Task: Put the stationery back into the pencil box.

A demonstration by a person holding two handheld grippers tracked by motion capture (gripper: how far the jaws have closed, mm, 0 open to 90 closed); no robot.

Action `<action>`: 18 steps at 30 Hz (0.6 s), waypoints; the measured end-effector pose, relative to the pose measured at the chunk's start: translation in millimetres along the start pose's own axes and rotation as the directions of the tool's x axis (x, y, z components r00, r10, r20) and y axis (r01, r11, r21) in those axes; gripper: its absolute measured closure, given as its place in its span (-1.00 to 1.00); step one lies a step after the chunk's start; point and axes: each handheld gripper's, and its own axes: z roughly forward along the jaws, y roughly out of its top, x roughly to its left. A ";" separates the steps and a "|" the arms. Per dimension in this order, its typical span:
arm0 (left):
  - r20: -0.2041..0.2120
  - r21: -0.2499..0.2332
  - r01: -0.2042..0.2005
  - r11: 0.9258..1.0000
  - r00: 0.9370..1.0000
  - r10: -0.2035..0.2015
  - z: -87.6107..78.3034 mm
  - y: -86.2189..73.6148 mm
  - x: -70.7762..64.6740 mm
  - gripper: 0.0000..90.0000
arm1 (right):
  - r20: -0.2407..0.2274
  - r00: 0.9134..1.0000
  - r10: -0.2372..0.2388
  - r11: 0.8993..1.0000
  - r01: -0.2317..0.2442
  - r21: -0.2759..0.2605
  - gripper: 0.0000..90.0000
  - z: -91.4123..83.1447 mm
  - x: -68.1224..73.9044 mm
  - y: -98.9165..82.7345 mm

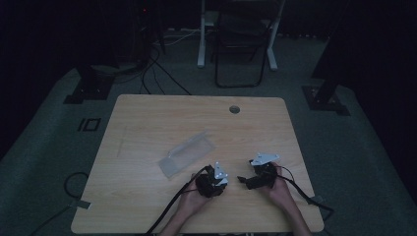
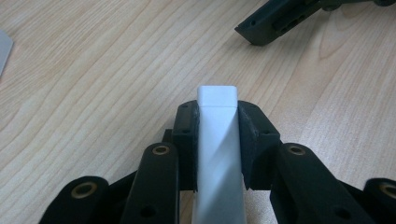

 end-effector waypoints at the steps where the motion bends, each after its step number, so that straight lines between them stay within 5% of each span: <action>1: 0.002 -0.003 0.001 1.000 1.000 -0.001 -0.7 0.1 0.2 0.58 | 0.000 1.000 0.000 1.000 0.000 0.000 -0.72 0.0 0.0 0.0; 18: 0.004 -0.030 0.002 1.000 1.000 -0.002 -10.5 3.0 2.6 0.58 | -0.001 1.000 0.003 1.000 -0.003 0.001 -0.72 0.0 0.2 0.0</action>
